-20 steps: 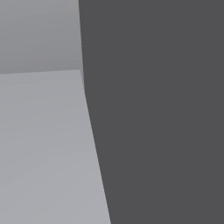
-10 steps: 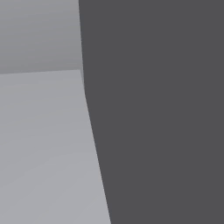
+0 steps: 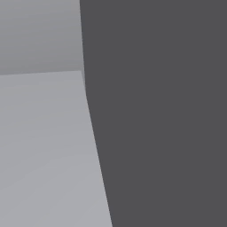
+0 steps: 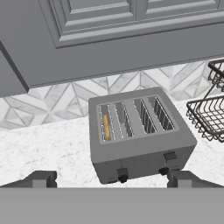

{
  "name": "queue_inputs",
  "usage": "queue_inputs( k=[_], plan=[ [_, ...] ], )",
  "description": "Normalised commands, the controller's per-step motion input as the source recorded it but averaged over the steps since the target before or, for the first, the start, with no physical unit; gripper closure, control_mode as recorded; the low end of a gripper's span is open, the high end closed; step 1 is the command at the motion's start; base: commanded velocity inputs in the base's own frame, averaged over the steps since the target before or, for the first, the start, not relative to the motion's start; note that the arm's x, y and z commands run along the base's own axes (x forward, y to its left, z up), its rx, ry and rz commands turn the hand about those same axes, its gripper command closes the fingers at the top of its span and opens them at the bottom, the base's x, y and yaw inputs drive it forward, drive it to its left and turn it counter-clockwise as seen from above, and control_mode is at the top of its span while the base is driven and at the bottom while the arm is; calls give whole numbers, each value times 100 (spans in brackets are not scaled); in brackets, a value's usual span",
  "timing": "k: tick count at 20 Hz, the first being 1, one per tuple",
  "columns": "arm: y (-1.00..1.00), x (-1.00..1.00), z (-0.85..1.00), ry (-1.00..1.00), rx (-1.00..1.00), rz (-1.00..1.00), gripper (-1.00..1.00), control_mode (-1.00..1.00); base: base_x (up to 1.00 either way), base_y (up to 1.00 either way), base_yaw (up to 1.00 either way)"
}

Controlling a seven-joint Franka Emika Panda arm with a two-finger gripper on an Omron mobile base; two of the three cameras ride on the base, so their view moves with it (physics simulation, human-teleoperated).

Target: Start the toaster. Once the lever pops up, take the bread to the plate on the dining counter.

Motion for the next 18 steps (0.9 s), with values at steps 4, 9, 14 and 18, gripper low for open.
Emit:
queue_inputs(
  k=[4, 9, 14, 18],
  plan=[
    [0, 0, 0, 0, 0, 0, -100, -100, 0, 0, 0],
    [0, 0, 0, 0, 0, 0, -100, -100, 0, 0, 0],
    [0, 0, 0, 0, 0, 0, -100, -100, 0, 0, 0],
    [0, 0, 0, 0, 0, 0, -100, -100, 0, 0, 0]
  ],
)
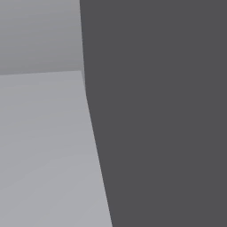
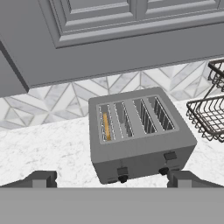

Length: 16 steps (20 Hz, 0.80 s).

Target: Start the toaster. Once the lever pops up, take the bread to the plate on the dining counter.

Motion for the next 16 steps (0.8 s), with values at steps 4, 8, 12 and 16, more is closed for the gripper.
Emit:
queue_inputs(
  k=[4, 8, 12, 16],
  plan=[
    [0, 0, 0, 0, 0, 0, -100, -100, 0, 0, 0],
    [0, 0, 0, 0, 0, 0, -100, -100, 0, 0, 0],
    [0, 0, 0, 0, 0, 0, -100, -100, 0, 0, 0],
    [0, 0, 0, 0, 0, 0, -100, -100, 0, 0, 0]
  ],
)
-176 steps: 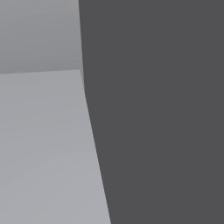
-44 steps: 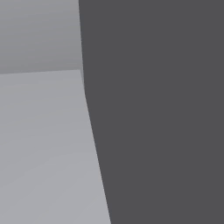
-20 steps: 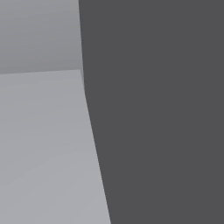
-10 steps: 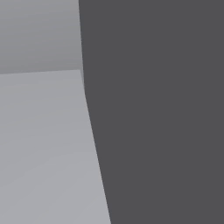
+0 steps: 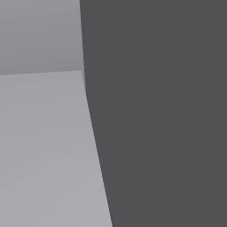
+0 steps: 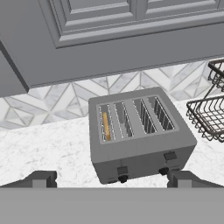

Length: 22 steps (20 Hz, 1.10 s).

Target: Start the toaster. Once the lever pops up, take the bread to the plate on the dining counter.

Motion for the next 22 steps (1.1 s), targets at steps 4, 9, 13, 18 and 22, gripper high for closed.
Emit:
queue_inputs(
  k=[4, 9, 13, 18, 22],
  plan=[
    [0, 0, 0, 0, 0, 0, -100, -100, 0, 0, 0],
    [0, 0, 0, 0, 0, 0, -100, -100, 0, 0, 0],
    [0, 0, 0, 0, 0, 0, -100, -100, 0, 0, 0],
    [0, 0, 0, 0, 0, 0, -100, -100, 0, 0, 0],
    [0, 0, 0, 0, 0, 0, -100, -100, 0, 0, 0]
  ],
)
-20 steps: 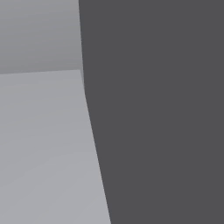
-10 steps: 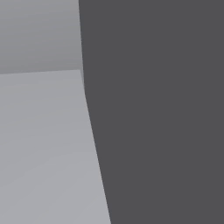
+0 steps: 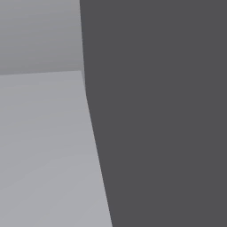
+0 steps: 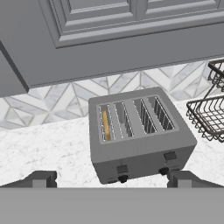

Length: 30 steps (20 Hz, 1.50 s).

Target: Start the toaster. Once the lever pops up, take the bread to the plate on the dining counter.

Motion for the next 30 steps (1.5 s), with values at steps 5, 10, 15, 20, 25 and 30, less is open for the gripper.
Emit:
queue_inputs(
  k=[5, 10, 15, 20, 25, 30],
  plan=[
    [0, 0, 0, 0, 0, 0, -100, -100, 0, 0, 0],
    [0, 0, 0, 0, 0, 0, -100, -100, 0, 0, 0],
    [0, 0, 0, 0, 0, 0, -100, -100, 0, 0, 0],
    [0, 0, 0, 0, 0, 0, -100, -100, 0, 0, 0],
    [0, 0, 0, 0, 0, 0, -100, -100, 0, 0, 0],
    [0, 0, 0, 0, 0, 0, -100, -100, 0, 0, 0]
  ],
)
